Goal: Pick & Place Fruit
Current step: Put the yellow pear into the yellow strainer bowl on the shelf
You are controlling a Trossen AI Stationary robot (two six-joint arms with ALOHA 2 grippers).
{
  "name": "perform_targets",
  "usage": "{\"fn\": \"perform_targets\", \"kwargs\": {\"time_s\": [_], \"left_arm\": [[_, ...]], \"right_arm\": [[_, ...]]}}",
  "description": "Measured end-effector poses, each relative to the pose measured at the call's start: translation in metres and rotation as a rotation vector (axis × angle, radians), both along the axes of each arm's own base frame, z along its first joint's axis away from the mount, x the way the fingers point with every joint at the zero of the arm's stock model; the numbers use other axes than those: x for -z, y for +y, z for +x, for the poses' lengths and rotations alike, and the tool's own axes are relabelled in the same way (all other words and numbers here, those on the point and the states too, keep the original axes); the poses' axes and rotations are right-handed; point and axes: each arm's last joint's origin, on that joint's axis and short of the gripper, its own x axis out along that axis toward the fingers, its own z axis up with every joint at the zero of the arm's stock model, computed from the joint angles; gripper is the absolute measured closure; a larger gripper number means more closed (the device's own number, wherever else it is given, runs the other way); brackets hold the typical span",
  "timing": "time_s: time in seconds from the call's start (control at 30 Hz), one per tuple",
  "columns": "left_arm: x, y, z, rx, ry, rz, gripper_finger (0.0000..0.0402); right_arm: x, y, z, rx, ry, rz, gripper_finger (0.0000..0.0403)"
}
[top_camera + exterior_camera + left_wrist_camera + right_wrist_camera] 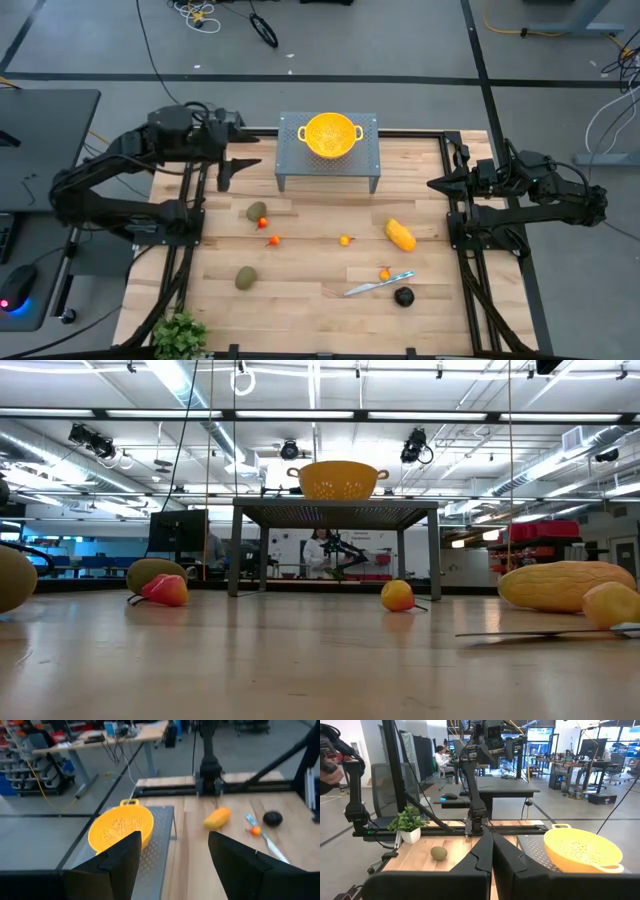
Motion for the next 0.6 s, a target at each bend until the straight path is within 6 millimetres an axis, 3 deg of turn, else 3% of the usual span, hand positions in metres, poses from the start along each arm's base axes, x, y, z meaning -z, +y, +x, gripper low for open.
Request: {"fn": "perform_targets", "kwargs": {"time_s": [0.6], "left_arm": [[-0.0051, -0.0036, -0.0082, -0.020, -0.056, -0.059, 0.0162]], "right_arm": [[0.0000, 0.0000, 0.0000, 0.000, 0.000, 0.000, 0.0395]]}}
